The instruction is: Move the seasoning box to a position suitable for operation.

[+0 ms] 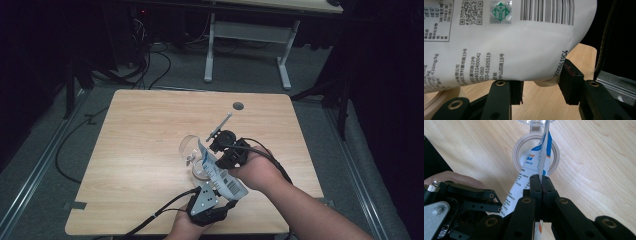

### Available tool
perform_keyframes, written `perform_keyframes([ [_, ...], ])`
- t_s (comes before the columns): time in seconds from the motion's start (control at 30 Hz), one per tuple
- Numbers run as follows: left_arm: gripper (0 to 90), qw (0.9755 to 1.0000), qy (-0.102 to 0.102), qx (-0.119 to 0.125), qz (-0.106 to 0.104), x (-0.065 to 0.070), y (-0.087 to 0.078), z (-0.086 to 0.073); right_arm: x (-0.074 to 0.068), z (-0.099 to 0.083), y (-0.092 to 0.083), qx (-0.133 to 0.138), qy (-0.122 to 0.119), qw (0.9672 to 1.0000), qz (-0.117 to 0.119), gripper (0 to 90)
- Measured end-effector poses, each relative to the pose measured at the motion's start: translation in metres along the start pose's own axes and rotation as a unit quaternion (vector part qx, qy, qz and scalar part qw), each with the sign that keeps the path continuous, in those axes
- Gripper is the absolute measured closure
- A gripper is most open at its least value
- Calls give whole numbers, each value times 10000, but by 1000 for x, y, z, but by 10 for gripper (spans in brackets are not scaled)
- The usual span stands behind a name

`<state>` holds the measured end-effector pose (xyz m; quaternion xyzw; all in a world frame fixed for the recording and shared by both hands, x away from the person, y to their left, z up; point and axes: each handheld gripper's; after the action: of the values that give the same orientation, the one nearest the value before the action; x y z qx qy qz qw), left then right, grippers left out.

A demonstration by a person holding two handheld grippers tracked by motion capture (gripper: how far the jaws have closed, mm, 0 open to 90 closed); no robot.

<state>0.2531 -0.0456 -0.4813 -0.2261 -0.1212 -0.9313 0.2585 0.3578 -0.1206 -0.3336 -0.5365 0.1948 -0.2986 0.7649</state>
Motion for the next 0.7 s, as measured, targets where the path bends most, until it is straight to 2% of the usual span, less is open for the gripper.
perform_keyframes([
  [0.7, 591, 10000, 28, 16, -29, 3, 1, 1, 0, -1, -2, 47, -27, 10000, -28, 900],
])
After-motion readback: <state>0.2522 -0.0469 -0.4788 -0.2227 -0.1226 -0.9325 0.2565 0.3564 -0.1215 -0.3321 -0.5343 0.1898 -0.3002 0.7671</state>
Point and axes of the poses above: each handheld gripper's, and its own axes: y roughly forward along the jaws, z roughly out of its top, x roughly to its right, and after that the axes turned 3 degrees about x, right-handed
